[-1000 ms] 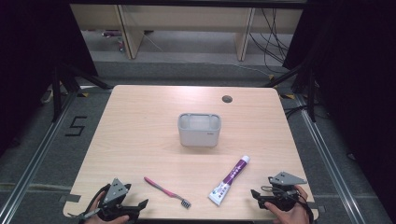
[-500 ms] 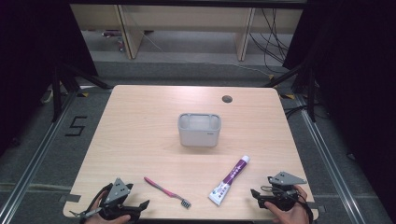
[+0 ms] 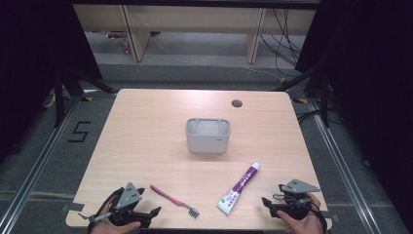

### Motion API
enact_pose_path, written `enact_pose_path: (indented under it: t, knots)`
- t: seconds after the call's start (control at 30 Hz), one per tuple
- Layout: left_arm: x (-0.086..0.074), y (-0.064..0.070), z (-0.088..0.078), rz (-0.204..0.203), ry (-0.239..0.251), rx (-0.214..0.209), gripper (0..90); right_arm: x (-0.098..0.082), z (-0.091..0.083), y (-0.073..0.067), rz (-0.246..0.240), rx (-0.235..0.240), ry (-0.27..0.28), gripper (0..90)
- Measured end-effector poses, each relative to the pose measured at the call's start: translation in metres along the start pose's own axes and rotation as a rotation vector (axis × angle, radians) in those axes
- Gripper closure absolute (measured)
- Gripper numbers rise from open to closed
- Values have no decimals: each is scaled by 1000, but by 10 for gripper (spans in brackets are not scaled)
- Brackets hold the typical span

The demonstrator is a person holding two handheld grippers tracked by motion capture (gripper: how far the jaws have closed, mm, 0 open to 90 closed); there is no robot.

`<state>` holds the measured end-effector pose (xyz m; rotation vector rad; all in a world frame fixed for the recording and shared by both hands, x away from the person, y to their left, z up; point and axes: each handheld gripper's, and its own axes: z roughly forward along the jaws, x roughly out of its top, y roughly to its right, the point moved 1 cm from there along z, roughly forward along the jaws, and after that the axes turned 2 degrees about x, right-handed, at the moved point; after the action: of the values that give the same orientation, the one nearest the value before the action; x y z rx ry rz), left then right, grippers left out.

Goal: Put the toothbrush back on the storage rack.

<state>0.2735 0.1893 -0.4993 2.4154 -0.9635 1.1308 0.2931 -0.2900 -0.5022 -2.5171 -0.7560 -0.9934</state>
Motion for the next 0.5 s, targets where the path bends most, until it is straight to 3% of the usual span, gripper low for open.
enact_pose_path:
  t: [0.07, 0.2, 0.27, 0.37, 0.4, 0.5]
  knots:
    - [2, 0, 2, 6, 1, -6, 157, 0, -1, 1, -27, -43, 18, 204]
    - [4, 2, 7, 24, 4, -15, 155, 0, -1, 1, -31, -47, 17, 209]
    - [6, 3, 13, 57, -11, -20, 155, 0, -1, 1, -32, -52, 18, 220]
    - [8, 5, 15, 68, -13, -25, 155, 0, -1, 1, -35, -51, 17, 221]
    - [10, 6, 16, 74, -7, -33, 155, 0, 0, 0, -22, -25, 5, 221]
    - [11, 7, 17, 86, -8, -34, 157, -1, 1, -1, -24, -8, -6, 220]
